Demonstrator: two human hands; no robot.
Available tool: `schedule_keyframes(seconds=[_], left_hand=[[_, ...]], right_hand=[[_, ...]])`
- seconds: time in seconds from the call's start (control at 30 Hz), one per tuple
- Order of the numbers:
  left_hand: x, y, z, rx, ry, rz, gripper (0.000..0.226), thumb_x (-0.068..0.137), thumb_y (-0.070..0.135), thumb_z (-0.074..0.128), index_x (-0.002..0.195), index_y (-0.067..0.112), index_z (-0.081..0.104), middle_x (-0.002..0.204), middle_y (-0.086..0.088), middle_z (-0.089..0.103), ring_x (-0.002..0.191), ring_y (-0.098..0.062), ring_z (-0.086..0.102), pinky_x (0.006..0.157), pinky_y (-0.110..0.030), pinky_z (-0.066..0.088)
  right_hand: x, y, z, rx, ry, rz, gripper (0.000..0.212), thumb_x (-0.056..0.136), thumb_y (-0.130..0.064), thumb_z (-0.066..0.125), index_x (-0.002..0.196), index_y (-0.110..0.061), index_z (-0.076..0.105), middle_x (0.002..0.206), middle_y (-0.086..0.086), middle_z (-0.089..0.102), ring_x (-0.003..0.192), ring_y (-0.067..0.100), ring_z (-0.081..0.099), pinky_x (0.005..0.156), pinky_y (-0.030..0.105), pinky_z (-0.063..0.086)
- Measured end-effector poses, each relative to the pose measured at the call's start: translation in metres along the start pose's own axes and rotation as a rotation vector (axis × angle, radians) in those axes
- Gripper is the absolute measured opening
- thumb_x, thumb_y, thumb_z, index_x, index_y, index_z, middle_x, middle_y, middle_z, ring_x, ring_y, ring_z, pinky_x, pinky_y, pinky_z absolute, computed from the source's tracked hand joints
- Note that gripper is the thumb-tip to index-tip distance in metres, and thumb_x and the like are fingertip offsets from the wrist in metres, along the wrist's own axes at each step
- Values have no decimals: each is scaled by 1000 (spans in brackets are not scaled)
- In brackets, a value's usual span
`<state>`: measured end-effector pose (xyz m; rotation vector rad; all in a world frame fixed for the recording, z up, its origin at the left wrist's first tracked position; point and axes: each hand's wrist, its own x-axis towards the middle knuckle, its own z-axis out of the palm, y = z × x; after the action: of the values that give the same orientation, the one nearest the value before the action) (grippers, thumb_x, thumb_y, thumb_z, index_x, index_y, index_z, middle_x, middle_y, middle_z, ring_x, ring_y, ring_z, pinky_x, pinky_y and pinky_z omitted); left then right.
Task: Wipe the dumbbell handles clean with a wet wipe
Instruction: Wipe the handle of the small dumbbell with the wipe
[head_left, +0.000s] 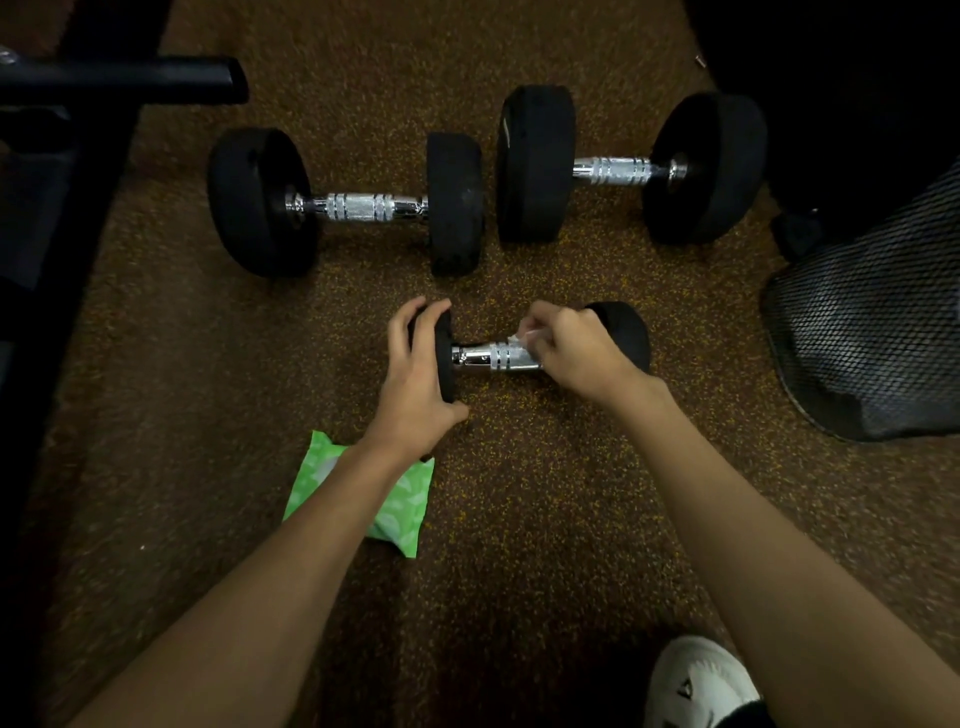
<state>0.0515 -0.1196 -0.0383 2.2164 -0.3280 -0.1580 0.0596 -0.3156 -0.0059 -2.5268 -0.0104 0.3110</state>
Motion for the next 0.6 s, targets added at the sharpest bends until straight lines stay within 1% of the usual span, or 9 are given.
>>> schedule_keyframes(seconds=[0.03,0.07,0.17,0.2,0.27,0.37,0.47,0.53,0.6], left_hand=[[0,-1,0,-1,2,3,105,54,-3,81,142,21,29,147,-3,13,124,1,17,89,7,21],[1,-1,0,-3,3,1,105,54,-3,81,142,20,29,147,-3,13,124,0,18,89,6,22],[1,1,-1,-17,-2,-11,105,54,-3,81,142,21,29,147,-2,12,128,-5,20,98,-12,28],[0,1,-1,-20,-4,-10,105,54,-3,81,142,21,28,147,-2,12,130,-7,21,99,-15,29],[0,1,-1,-17,-5,-7,105,55,-2,81,142,22,28,147,-2,12,132,-11,22,99,-17,30],[0,0,0,-15,0,-2,105,54,-3,81,142,22,28,147,-2,12,133,-13,22,100,-18,30],[-2,0,0,-15,-3,-4,105,55,-3,81,143,22,27,148,-2,11,130,-6,19,101,-16,28],[-3,0,1,-12,-3,1,105,56,-3,80,143,22,27,148,-2,11,129,-3,17,101,-14,27],[-2,2,0,-7,1,0,105,55,-3,81,143,22,27,148,-2,12,128,-3,17,100,-15,27]], right_hand=[[3,-3,-1,-3,-21,8,13,95,-11,48,99,-11,61,97,3,64,83,12,56,66,18,38],[5,-6,-2,-5,-33,1,13,95,-10,48,98,-11,60,96,3,63,84,13,56,67,20,39],[0,-8,-3,18,-25,-52,14,93,-10,53,101,-14,64,99,4,67,90,16,61,74,25,48],[-4,-6,-2,24,-7,-70,17,93,-10,54,104,-15,65,101,4,68,92,16,62,78,27,50],[-15,-1,4,37,42,-86,26,93,-7,53,114,-17,65,110,6,69,99,18,64,88,31,51],[-33,6,11,-10,108,-126,40,89,3,52,123,-15,62,118,15,65,106,27,63,99,35,47],[-44,11,13,-54,169,-163,41,85,8,55,121,-10,64,114,20,64,101,31,64,96,37,48],[-43,10,12,-59,187,-118,36,89,3,54,121,-10,63,111,20,63,98,32,64,92,38,50],[-34,9,11,-69,199,-79,30,91,0,51,117,-9,65,109,18,66,97,31,64,89,41,51]])
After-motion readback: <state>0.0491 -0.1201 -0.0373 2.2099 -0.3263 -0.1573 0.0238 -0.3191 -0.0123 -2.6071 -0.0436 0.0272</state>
